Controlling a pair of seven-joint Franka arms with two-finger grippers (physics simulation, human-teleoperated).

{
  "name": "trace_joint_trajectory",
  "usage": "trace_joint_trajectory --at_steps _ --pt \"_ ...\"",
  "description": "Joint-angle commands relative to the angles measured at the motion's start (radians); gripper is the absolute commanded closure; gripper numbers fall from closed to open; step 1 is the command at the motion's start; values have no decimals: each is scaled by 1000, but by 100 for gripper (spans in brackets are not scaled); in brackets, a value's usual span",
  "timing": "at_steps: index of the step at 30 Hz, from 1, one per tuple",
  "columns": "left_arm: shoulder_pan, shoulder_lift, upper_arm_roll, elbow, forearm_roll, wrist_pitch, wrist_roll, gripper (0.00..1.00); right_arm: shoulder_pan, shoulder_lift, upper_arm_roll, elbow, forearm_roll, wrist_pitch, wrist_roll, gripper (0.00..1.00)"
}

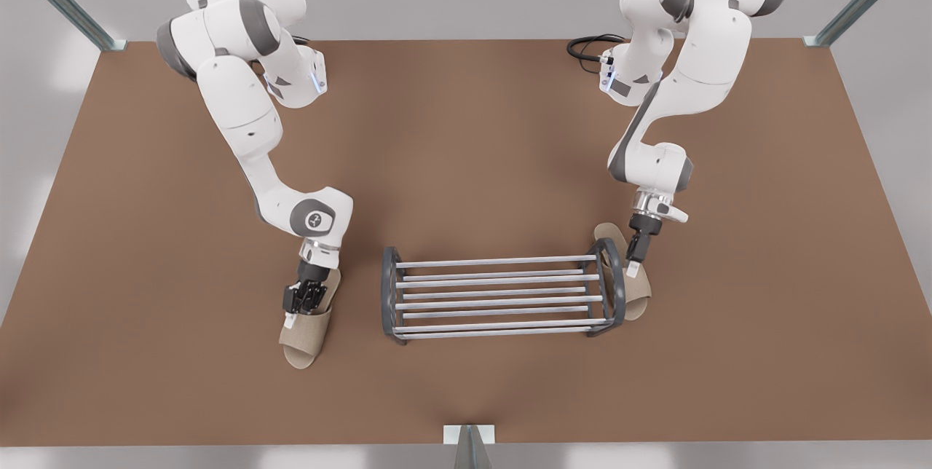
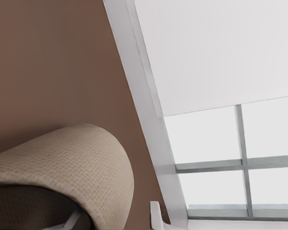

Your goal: Place the right shoe on the shoe rack with the right arm, and place the left shoe on the shoe rack with the left arm

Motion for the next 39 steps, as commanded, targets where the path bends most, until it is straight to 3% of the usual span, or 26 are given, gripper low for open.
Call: trace_joint_trajectory --at_steps 1,6,10,13,14,20,24,27,29,34,36,39 --pt "1 -1 2 1 0 5 0 12 10 7 -6 7 -5 -1 15 44" --pt "3 3 5 1 2 3 0 35 11 9 -14 29 -8 0 6 49" --pt "1 16 3 2 2 -1 0 40 11 15 -17 35 -30 0 7 57" --pt "1 19 5 8 2 -1 0 46 11 15 -22 35 -30 0 12 70" --pt "3 20 5 8 2 -1 0 54 11 15 -22 35 -30 0 12 72" --pt "3 20 5 8 2 -3 -2 67 8 -25 -25 32 -30 33 -30 73" --pt "3 26 5 8 3 -6 0 72 33 -179 -117 29 -21 278 -63 79" --pt "5 22 5 8 5 -6 -2 78 30 -315 -121 -7 -5 410 -63 79" --pt "5 11 6 8 5 -3 -2 79 36 -425 -117 -17 113 545 -60 79" --pt "5 -24 22 5 14 5 13 79 39 -511 -26 -10 268 780 -15 79" --pt "3 -55 26 1 15 20 76 79 39 -522 47 27 334 778 9 79" --pt "3 -124 34 1 18 61 86 79 40 -527 78 87 343 778 9 79"
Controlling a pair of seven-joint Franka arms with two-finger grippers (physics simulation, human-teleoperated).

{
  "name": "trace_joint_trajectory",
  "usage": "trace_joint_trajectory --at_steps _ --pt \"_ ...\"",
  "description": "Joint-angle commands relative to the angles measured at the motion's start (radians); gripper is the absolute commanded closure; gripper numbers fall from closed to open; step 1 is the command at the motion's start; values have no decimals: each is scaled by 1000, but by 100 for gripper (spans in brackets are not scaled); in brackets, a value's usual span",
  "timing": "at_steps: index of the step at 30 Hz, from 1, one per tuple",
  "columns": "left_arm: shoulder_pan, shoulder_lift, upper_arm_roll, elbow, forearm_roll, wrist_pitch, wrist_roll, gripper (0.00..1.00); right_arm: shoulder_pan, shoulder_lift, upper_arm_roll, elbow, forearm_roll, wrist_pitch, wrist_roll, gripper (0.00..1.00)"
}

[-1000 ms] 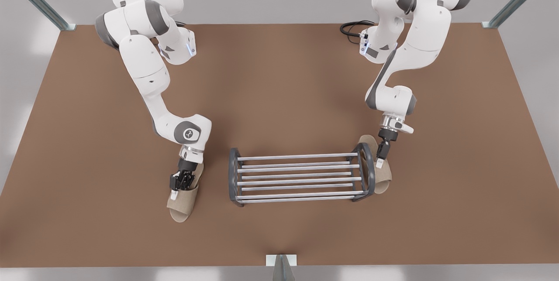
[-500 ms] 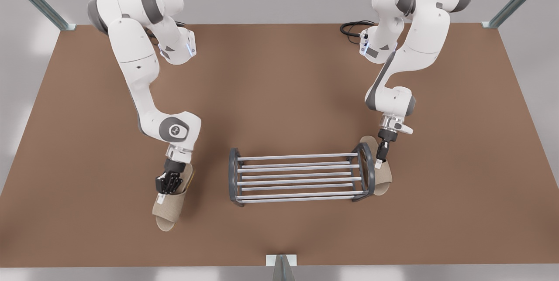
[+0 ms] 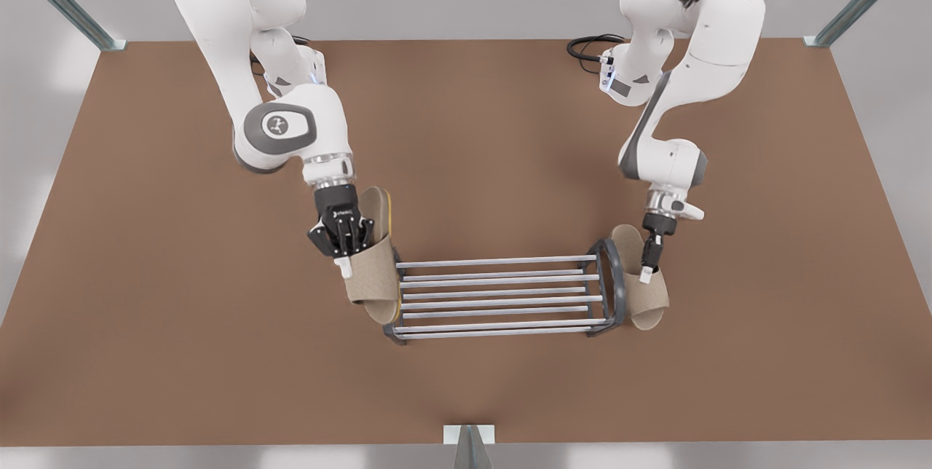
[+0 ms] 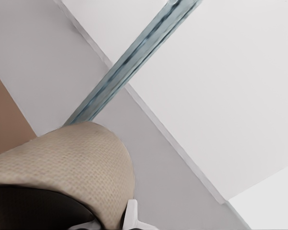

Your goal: Place the right shoe on the shoe rack with the right arm, and place the left shoe on the shoe rack with the left arm

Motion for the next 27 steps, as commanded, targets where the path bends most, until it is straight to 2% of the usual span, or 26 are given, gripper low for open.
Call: trace_joint_trajectory --at_steps 1,2,6,9,16,20,23,25,26,27 --pt "-1 -40 2 4 5 50 68 79 -5 3 11 29 42 95 32 79" --pt "-1 -60 0 20 15 86 66 79 -2 7 34 43 47 85 32 79" --pt "-1 -137 -9 103 59 300 63 79 106 262 28 314 162 63 24 79" --pt "-2 -169 -26 205 61 497 52 79 138 375 24 342 145 -4 -11 79" --pt "-4 -256 -89 264 58 708 49 79 167 426 -6 344 123 -73 -43 79" --pt "-7 -286 -192 352 44 850 -4 79 167 454 -7 344 120 -113 -42 79" --pt "-8 -302 -233 379 32 871 -49 79 167 474 -16 345 119 -141 -40 79" --pt "-8 -301 -268 398 28 873 -89 79 167 475 -15 344 122 -142 -37 41" --pt "-8 -296 -290 410 27 873 -113 79 169 475 -15 345 122 -142 -32 0" --pt "-10 -290 -305 422 27 873 -126 79 167 474 -16 345 120 -142 -32 0"
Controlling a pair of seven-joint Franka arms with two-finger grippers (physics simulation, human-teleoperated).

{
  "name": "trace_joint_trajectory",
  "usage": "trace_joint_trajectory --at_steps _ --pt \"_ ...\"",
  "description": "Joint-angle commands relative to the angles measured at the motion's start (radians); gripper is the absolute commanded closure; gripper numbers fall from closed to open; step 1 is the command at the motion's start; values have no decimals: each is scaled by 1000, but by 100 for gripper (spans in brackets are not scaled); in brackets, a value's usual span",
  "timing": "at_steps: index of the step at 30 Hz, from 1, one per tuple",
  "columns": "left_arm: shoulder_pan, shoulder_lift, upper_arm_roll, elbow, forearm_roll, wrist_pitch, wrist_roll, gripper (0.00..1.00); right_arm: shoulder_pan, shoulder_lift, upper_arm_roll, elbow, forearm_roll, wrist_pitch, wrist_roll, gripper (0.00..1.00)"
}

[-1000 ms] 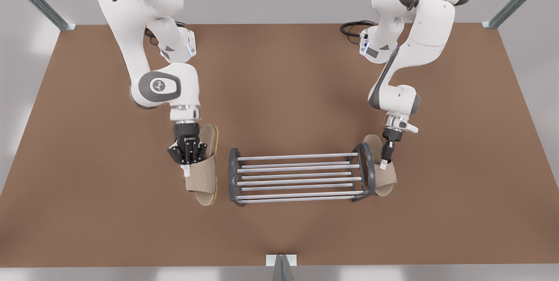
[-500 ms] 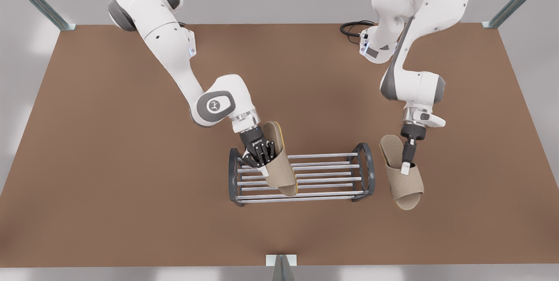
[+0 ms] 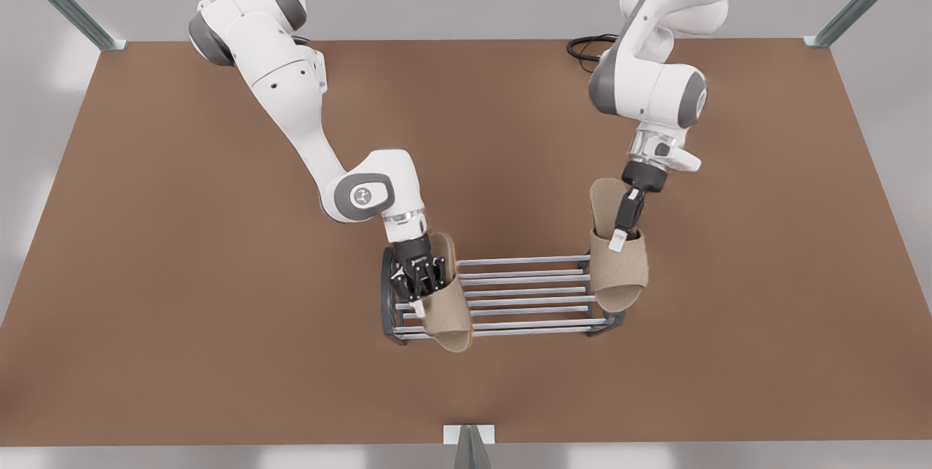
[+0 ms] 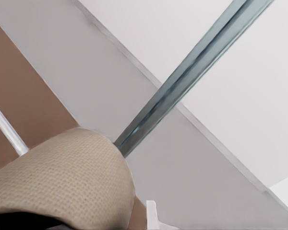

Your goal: Place the right shoe on the shoe rack with the right arm, and place the left shoe on the shoe rack with the left arm

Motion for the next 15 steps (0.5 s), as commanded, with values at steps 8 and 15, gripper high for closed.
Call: trace_joint_trajectory --at_steps 8,15 --pt "-4 163 -33 190 -2 46 -179 79 -4 -2 -2 -4 1 -15 -16 0" --pt "-60 258 -33 236 -3 42 -179 79 -27 -58 0 -74 -55 -9 -11 0"
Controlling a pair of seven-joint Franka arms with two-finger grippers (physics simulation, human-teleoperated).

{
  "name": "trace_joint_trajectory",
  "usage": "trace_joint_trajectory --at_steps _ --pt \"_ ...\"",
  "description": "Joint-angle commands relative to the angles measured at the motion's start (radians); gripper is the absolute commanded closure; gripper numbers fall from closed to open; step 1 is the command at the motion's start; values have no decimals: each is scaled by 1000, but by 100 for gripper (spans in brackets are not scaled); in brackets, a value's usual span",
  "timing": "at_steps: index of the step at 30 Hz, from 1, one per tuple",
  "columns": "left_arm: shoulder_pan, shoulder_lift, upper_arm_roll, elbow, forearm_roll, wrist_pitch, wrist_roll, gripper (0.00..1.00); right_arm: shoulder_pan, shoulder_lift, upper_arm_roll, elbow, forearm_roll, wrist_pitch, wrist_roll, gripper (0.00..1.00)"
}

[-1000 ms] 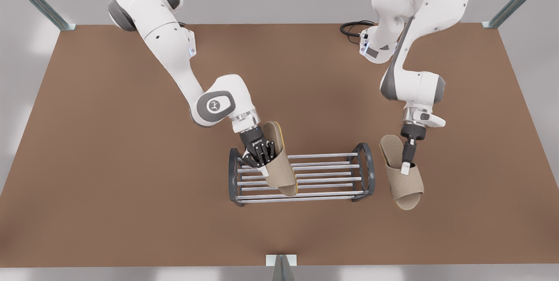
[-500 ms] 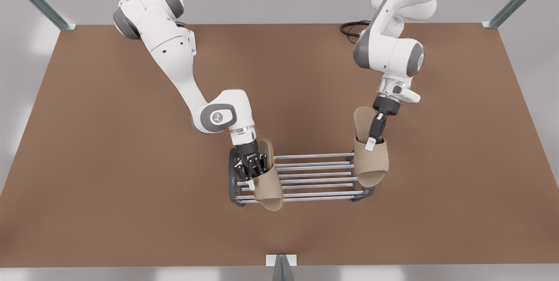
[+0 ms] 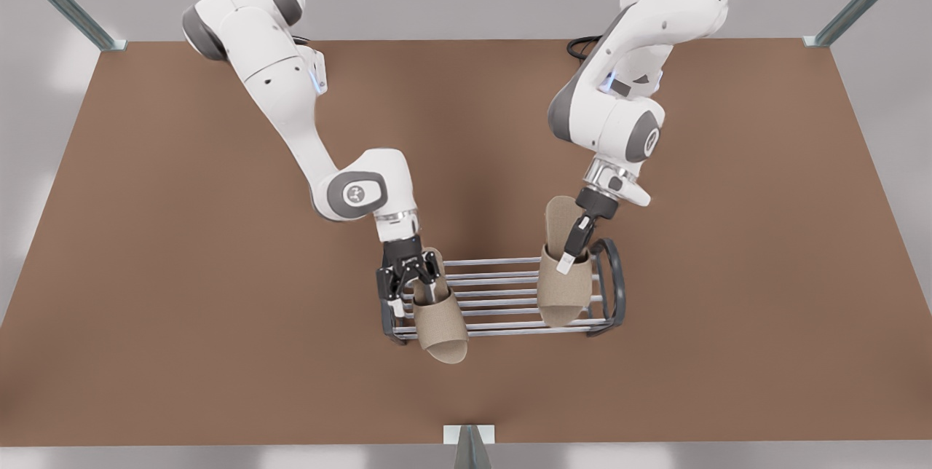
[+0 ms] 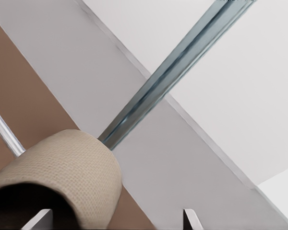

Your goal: Place the right shoe on the shoe rack with the right arm, and place the left shoe on the shoe rack with the left arm

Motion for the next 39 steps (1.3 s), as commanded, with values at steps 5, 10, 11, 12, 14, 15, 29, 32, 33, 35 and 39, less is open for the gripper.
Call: trace_joint_trajectory --at_steps 5,10,11,12,14,15,29,32,33,35,39 --pt "-13 92 0 56 0 -16 -81 79 -12 -105 3 -131 -25 9 -11 0" --pt "-13 160 8 124 9 -25 -80 79 -53 -364 78 -215 10 45 64 0" --pt "-13 164 8 125 12 -26 -80 72 -56 -381 91 -192 134 43 67 0" --pt "-13 171 8 125 16 -26 -75 58 -70 -390 97 -165 211 43 66 0" --pt "-13 174 9 121 19 -25 -74 0 -82 -393 137 -74 494 -55 58 0" --pt "-13 174 11 113 19 -23 -74 0 -82 -387 192 -18 677 -208 55 0" --pt "-11 33 11 -45 17 24 -38 0 -314 -467 -235 88 2027 -1256 -1211 0" --pt "-11 -150 2 -212 11 64 -41 0 -321 -489 -287 87 2012 -1250 -1156 0" --pt "-20 -231 -1 -240 8 84 -49 0 -323 -418 -287 116 2010 -1212 -1163 0" --pt "-20 -311 12 -243 20 110 -17 0 -324 -364 -287 167 2003 -1203 -1166 0" --pt "-14 -236 163 -240 233 49 169 0 -308 -355 -270 196 2019 -1192 -1163 0"
